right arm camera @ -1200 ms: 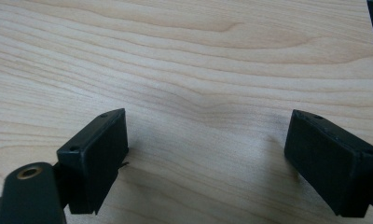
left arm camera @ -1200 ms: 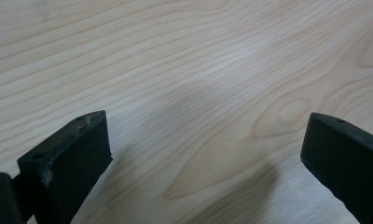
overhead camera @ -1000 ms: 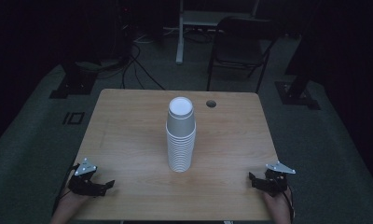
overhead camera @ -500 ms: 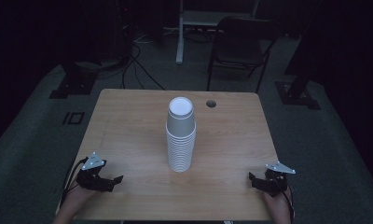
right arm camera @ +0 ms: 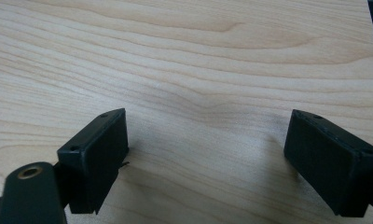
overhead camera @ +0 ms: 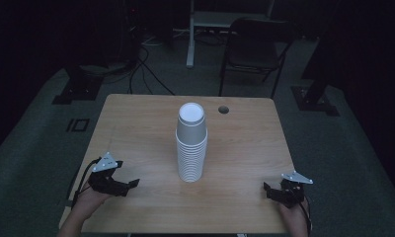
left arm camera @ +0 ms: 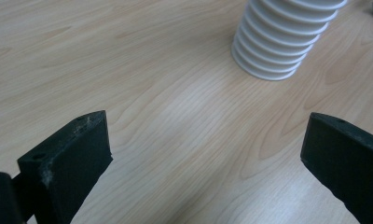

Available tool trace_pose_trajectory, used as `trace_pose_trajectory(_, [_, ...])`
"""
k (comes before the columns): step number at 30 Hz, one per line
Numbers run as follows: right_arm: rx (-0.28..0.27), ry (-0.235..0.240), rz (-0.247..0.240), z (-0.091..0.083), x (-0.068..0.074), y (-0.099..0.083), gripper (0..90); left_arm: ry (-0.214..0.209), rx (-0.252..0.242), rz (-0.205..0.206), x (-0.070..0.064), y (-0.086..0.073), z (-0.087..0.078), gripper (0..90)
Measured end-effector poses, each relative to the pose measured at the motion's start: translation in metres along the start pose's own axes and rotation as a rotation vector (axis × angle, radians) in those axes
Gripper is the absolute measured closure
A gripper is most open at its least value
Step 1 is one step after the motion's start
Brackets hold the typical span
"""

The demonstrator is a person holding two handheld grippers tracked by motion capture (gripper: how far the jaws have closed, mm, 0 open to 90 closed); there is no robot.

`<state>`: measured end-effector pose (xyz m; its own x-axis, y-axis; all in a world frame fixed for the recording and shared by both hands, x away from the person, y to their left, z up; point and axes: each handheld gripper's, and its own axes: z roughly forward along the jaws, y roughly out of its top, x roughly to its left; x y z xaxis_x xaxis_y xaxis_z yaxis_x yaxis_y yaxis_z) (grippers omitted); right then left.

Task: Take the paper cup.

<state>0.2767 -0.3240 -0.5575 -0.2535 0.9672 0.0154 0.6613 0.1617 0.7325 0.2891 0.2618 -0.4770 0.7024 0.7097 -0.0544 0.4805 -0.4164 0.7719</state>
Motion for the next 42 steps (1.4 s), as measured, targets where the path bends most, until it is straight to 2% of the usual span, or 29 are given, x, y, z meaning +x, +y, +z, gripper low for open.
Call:
trace_pose_trajectory(5, [0.0, 0.0, 0.0, 0.0, 0.0, 0.0, 12.9, -0.015, -0.003, 0.031, -0.006, 0.011, 0.003, 1.7])
trace_pose_trajectory(11, [0.0, 0.0, 0.0, 0.0, 0.0, 0.0, 12.9, -0.038, -0.029, 0.037, -0.009, 0.024, 0.004, 1.7])
trace_pose_trajectory(12, [0.0, 0.0, 0.0, 0.0, 0.0, 0.0, 12.9, -0.057, -0.039, 0.044, -0.011, 0.03, 0.004, 1.7])
trace_pose_trajectory(13, [0.0, 0.0, 0.0, 0.0, 0.0, 0.0, 12.9, -0.057, -0.039, 0.044, -0.011, 0.03, 0.004, 1.7])
trace_pose_trajectory(18, [0.0, 0.0, 0.0, 0.0, 0.0, 0.0, 12.9, -0.082, -0.06, 0.067, -0.017, 0.045, 0.007, 1.7])
trace_pose_trajectory(21, [0.0, 0.0, 0.0, 0.0, 0.0, 0.0, 12.9, -0.095, -0.093, 0.077, -0.024, 0.058, 0.009, 1.7])
trace_pose_trajectory(22, [0.0, 0.0, 0.0, 0.0, 0.0, 0.0, 12.9, -0.109, -0.091, 0.082, -0.025, 0.061, 0.011, 1.8])
trace_pose_trajectory(25, [0.0, 0.0, 0.0, 0.0, 0.0, 0.0, 12.9, -0.116, -0.103, 0.094, -0.028, 0.069, 0.013, 1.7])
trace_pose_trajectory(28, [0.0, 0.0, 0.0, 0.0, 0.0, 0.0, 12.9, -0.147, -0.124, 0.112, -0.035, 0.084, 0.015, 1.7])
trace_pose_trajectory(32, [0.0, 0.0, 0.001, 0.0, 0.0, 0.0, 12.9, -0.157, -0.143, 0.137, -0.042, 0.1, 0.018, 1.7])
trace_pose_trajectory(41, [-0.001, 0.0, 0.0, 0.0, 0.0, 0.0, 12.9, -0.213, -0.197, 0.161, -0.052, 0.124, 0.02, 1.7])
trace_pose_trajectory(42, [-0.001, 0.0, 0.001, 0.0, 0.0, 0.0, 12.9, -0.207, -0.201, 0.166, -0.053, 0.127, 0.02, 1.7])
